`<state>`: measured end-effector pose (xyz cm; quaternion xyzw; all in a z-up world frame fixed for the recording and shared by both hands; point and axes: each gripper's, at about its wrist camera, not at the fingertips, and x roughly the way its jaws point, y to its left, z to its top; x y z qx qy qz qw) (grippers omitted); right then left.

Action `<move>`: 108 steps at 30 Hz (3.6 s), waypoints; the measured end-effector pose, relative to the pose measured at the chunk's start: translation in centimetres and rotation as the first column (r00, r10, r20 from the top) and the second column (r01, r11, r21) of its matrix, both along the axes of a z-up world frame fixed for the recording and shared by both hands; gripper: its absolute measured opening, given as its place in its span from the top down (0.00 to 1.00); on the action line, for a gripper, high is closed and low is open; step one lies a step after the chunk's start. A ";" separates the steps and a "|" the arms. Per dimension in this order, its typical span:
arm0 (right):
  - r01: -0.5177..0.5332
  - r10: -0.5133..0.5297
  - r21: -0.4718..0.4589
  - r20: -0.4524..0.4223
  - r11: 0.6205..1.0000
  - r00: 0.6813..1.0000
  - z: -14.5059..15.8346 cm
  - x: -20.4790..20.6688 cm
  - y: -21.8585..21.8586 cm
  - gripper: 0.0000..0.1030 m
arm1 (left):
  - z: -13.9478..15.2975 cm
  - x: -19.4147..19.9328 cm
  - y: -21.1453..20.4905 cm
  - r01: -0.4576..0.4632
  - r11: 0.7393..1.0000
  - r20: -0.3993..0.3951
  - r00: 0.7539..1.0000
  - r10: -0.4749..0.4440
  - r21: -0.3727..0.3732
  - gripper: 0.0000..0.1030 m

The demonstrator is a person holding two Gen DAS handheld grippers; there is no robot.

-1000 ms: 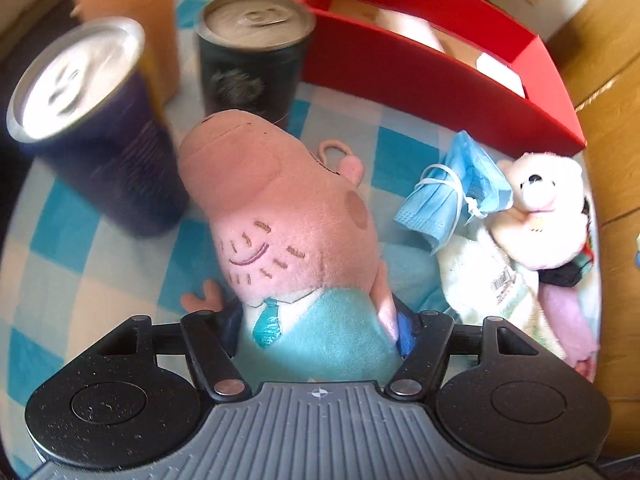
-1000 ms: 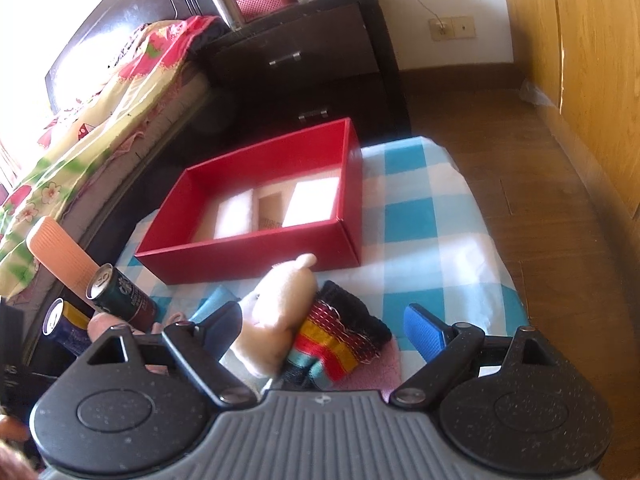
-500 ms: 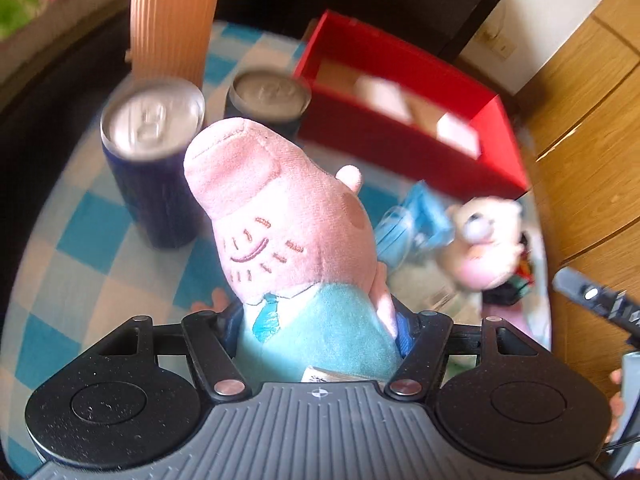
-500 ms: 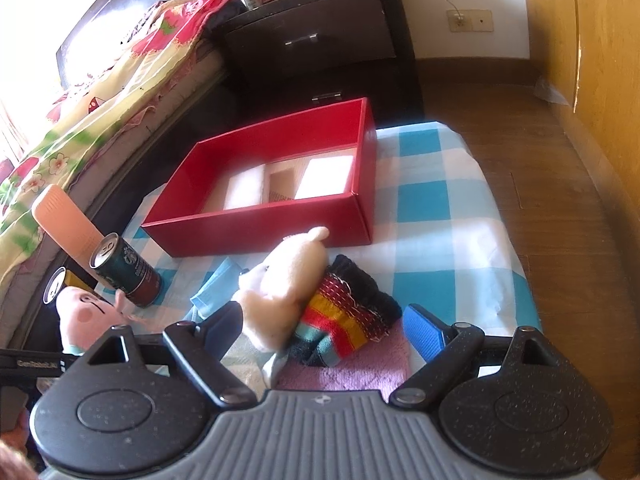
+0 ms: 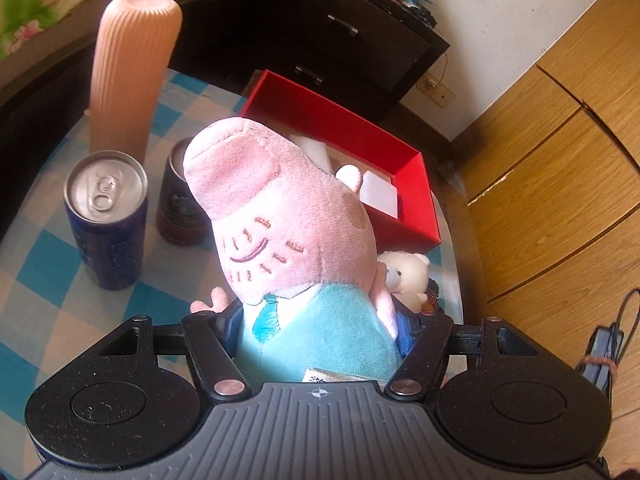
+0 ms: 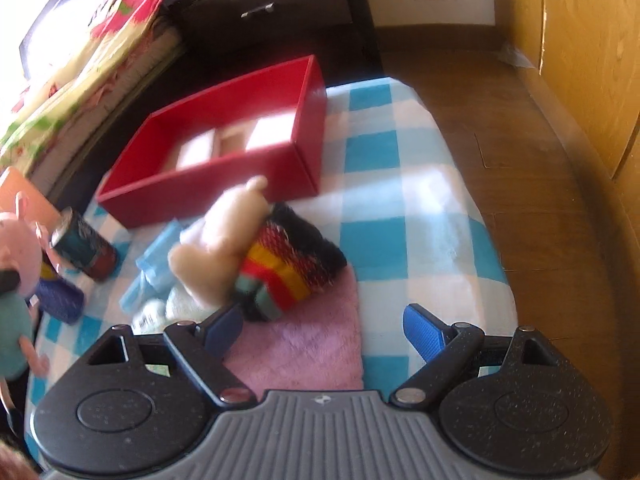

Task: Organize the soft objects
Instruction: 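Grasp the rainbow-striped knit sock with the right gripper while the left gripper holds the pig, then carry the pig plush and knit sock in both grippers over the red box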

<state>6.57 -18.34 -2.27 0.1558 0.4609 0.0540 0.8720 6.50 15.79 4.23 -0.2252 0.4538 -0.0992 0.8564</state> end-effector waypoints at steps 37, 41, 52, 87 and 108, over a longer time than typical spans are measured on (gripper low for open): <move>-0.033 0.034 0.229 0.001 0.973 0.999 0.7 4.9 0.7 1.00 | -1.2 0.7 -1.7 0.120 0.992 -0.016 0.993 -0.120 -0.028 0.34; -0.037 0.035 0.234 0.013 0.972 0.999 1.2 4.5 0.7 1.00 | -1.3 0.8 -2.0 0.117 0.993 -0.013 0.993 -0.117 -0.010 0.34; -0.074 0.051 0.195 0.117 0.978 0.992 4.1 3.3 1.2 1.00 | -0.1 0.6 -3.0 0.078 0.992 0.052 0.995 -0.083 0.094 0.34; -0.077 0.089 -0.045 0.413 0.996 0.907 9.4 1.6 5.2 1.00 | 3.6 1.9 -8.1 -0.100 0.916 0.314 0.949 -0.030 0.389 0.35; 0.006 0.037 -0.082 0.509 0.997 0.860 11.0 3.8 4.8 1.00 | 4.3 4.5 -9.5 -0.162 0.895 0.393 0.919 -0.016 0.415 0.35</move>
